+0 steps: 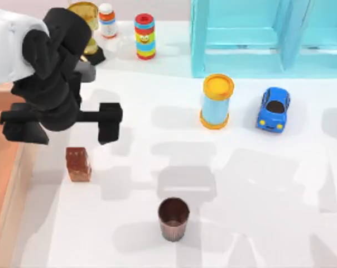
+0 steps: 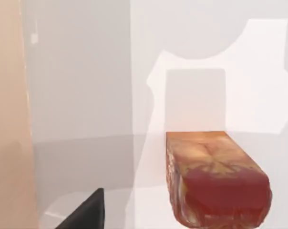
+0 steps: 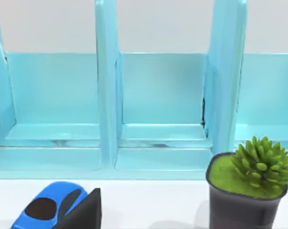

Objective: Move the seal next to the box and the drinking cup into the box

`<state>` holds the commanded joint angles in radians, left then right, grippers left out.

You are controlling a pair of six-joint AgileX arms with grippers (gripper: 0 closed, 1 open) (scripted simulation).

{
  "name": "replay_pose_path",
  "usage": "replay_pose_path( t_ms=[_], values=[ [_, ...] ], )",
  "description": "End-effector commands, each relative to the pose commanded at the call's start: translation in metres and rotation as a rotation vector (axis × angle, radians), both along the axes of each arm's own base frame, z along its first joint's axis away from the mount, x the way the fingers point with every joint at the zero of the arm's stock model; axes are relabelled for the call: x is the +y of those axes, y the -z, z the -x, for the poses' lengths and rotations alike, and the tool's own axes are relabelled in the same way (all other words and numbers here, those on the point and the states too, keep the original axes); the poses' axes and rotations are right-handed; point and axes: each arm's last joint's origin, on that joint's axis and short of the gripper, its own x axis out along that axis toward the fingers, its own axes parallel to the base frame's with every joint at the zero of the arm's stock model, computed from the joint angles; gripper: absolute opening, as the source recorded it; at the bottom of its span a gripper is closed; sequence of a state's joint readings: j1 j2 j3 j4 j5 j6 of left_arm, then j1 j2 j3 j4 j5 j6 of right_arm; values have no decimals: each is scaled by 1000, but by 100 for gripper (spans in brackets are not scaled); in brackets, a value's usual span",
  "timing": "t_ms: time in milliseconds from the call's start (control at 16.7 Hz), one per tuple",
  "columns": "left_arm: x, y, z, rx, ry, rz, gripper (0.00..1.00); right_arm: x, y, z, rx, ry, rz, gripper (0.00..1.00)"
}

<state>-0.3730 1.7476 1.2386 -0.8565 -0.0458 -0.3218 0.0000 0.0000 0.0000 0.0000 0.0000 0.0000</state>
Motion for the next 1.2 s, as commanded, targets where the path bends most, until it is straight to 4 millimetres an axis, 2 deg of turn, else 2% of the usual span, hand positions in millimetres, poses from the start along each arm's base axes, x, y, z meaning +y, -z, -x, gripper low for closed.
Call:
replay_pose_path(
  t_ms=[420, 540, 780, 960, 1080, 1200],
  values=[
    [3, -73, 3, 12, -9, -5, 100, 0, 0, 0, 0, 0, 0, 100],
    [3, -80, 3, 8, -9, -3, 100, 0, 0, 0, 0, 0, 0, 100],
    [3, -78, 3, 13, -10, -4, 100, 0, 0, 0, 0, 0, 0, 100],
    [-22, -70, 2, 63, -10, -2, 100, 0, 0, 0, 0, 0, 0, 100],
    [-52, -61, 7, 105, -17, -2, 100, 0, 0, 0, 0, 0, 0, 100],
    [-86, -53, 22, 136, -24, -1, 100, 0, 0, 0, 0, 0, 0, 100]
  ],
)
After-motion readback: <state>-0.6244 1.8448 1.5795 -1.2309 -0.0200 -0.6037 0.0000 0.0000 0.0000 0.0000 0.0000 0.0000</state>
